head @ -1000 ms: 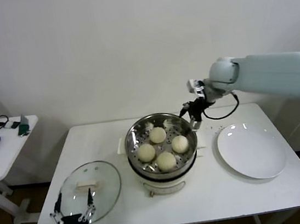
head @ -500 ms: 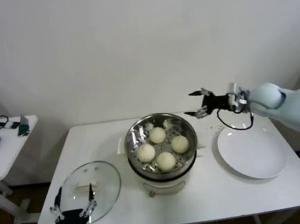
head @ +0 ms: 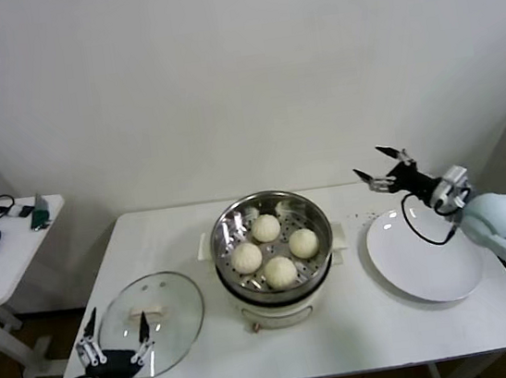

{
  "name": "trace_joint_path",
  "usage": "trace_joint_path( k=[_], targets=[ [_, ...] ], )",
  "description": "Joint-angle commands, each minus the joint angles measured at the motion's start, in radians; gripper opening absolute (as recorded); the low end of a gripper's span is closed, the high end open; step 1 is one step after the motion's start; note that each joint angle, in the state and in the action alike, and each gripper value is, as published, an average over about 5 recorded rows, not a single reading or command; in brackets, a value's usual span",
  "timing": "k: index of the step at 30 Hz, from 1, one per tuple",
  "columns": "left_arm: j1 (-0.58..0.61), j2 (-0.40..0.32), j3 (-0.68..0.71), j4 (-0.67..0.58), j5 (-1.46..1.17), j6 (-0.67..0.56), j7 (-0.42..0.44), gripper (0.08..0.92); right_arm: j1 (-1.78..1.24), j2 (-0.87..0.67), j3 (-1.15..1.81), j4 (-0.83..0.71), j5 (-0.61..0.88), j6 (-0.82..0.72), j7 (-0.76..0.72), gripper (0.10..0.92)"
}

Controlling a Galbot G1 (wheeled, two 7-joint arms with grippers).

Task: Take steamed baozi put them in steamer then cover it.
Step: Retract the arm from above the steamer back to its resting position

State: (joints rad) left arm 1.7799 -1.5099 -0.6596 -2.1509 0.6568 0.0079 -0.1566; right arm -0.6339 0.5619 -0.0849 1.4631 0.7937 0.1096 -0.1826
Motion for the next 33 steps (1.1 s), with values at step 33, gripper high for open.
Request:
trace_joint_path(
  k=[33],
  targets=[
    [-0.332,0.021,-0.009,0.487,0.912,0.029,0.060,0.823,-0.741,0.399,0.785,0.189,-0.234,-0.183,0.149,0.823]
  ],
)
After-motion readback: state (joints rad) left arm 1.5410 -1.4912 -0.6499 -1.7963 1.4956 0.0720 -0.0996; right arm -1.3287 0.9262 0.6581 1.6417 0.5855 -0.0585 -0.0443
